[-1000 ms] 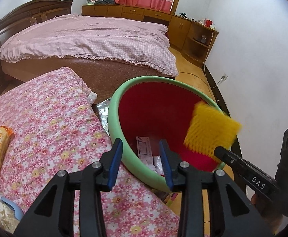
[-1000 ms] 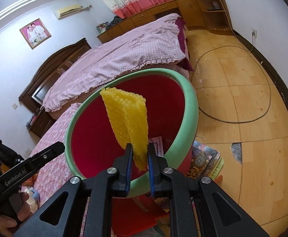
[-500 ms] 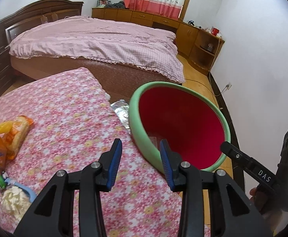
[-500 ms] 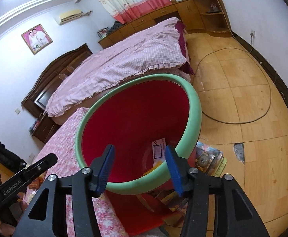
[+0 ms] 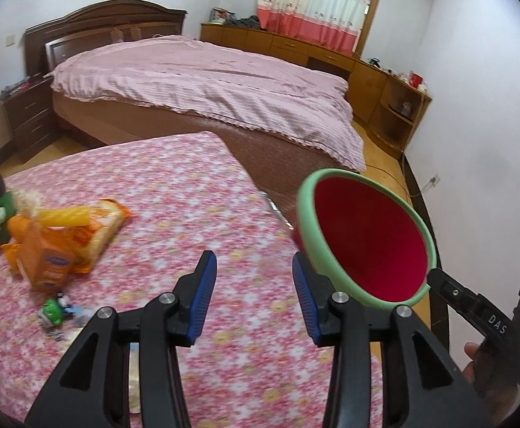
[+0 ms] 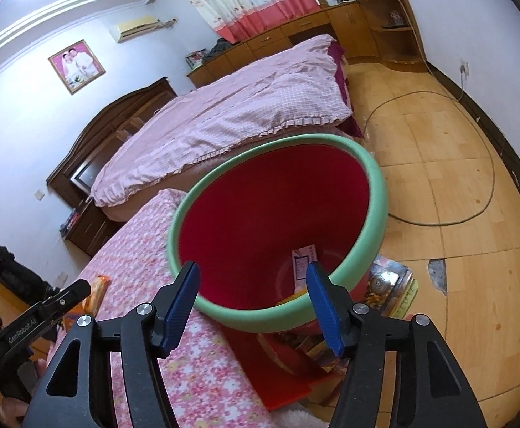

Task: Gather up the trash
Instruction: 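Move both open tools back toward the remaining items on the table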

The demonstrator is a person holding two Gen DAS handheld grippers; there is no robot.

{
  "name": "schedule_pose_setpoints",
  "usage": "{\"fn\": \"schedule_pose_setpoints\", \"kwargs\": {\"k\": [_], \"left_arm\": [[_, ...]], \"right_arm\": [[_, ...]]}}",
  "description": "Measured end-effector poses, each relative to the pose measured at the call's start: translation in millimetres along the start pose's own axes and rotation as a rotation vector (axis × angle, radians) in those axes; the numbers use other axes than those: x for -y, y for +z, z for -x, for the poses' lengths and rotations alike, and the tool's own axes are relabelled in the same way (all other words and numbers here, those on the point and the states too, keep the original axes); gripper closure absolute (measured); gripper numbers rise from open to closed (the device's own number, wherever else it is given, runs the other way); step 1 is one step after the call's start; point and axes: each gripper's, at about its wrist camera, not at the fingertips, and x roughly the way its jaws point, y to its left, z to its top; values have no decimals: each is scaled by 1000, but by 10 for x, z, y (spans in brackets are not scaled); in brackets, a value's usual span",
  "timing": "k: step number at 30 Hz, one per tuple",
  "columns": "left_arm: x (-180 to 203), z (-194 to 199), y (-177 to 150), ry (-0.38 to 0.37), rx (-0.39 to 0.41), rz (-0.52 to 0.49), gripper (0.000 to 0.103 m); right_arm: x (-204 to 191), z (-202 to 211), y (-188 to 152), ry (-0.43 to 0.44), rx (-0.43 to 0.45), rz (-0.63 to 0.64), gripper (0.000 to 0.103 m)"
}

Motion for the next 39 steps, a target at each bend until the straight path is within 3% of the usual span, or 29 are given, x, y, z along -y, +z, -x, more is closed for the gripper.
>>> {"fn": "schedule_pose_setpoints", "kwargs": {"k": [4,24,39], "left_arm": [[-201,85,-15,40,9,28,53],[-1284,546,-357,204,18,208,53],[-1897,886,-761,285,17,318,53]], "right_arm": [[-125,-18,-44,6,-12,18,33],[-871,-149,-343,90,-76,158,28],[-1698,-321,-882,171,-185,323,28]]}}
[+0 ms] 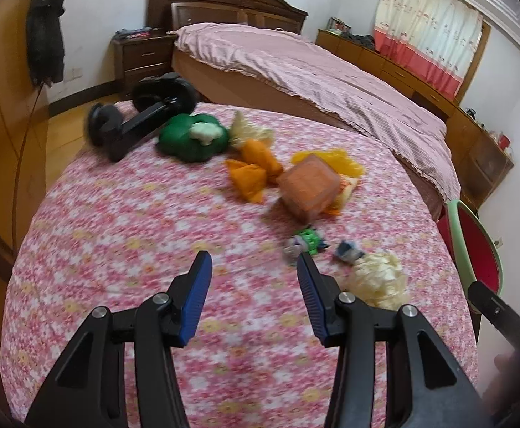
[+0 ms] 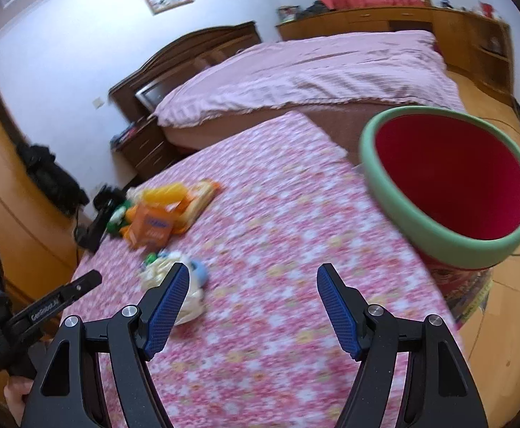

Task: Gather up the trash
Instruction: 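Move both open tools back toward the remaining items on the table, then close the right tool on the crumpled white tissue ball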

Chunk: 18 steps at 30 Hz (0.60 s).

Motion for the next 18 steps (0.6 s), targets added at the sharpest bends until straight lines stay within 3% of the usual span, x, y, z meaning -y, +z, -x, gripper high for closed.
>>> {"fn": "schedule_pose_setpoints", "kwargs": {"k": [18], "left_arm": [[-546,14,-133,21,-3,96,53]], "right_arm": [[-576,-617,-228,18,-135,119,28]]}}
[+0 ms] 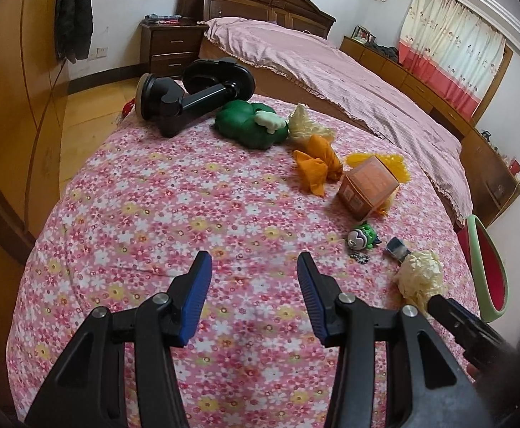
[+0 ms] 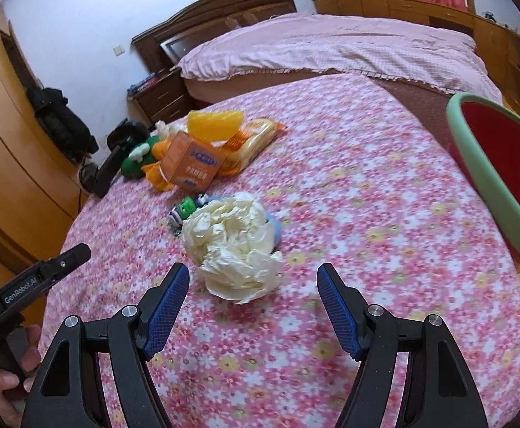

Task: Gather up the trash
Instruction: 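Close the right tool on the crumpled white tissue ball, then grasp the small green-and-white toy figure with the left tool while the right tool holds the tissue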

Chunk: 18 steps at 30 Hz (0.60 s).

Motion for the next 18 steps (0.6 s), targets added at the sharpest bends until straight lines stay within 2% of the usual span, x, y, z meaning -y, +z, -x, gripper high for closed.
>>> {"fn": "schedule_pose_setpoints", "kwargs": {"k": [5,6,7,8,10,18], "left_arm": [[20,-31,5,-16,-7,-10,53],[32,-38,8,-19,-9,-14,53],[47,-54,17,-22,-10,-20,53],[72,-68,23,-25,-12,-30,53],[110,-90,34,-30,-16,-43,53],[332,-253,116,-73,-55,-115,53]], "right_arm": [[-66,-124,6,3,-5,11,28],[-67,-138,3,4,-5,10,33],[-74,-160,1,0,-10,16,49],[-84,-181,-2,-2,-18,24,57],[-103,-201,-14,5,-20,37,62],[-106,-7,-14,22,18,50,67]]}}
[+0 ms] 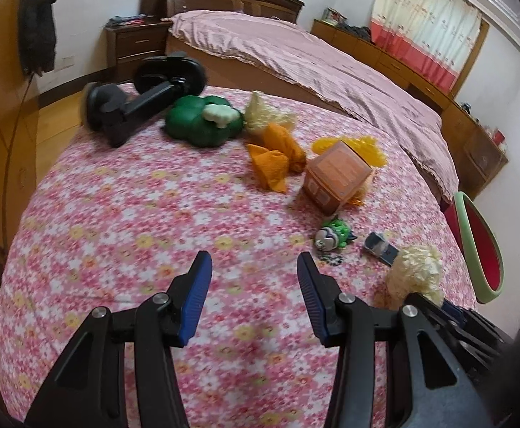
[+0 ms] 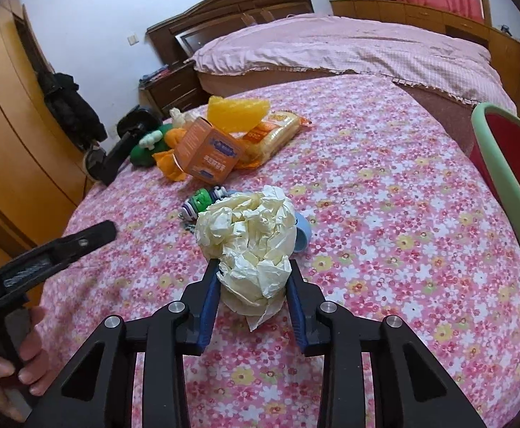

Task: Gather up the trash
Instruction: 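Grasp the small green-and-white toy figure with the left tool while the right tool holds the tissue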

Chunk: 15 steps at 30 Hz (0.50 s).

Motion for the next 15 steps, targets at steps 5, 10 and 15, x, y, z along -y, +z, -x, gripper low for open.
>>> {"fn": "schedule_pose_setpoints", "kwargs": {"k": [5,10,15], "left_arm": [[164,-142,100,-37,-34,-50,53],[340,-310,159,-55,-68,-107,53],[481,-454,183,-77,-97,-153,53]], "right_arm": [[70,232,38,-5,57,-29,67],[190,418,91,-38,101,-75,67],[312,538,103,-71,126,-117,67]]}}
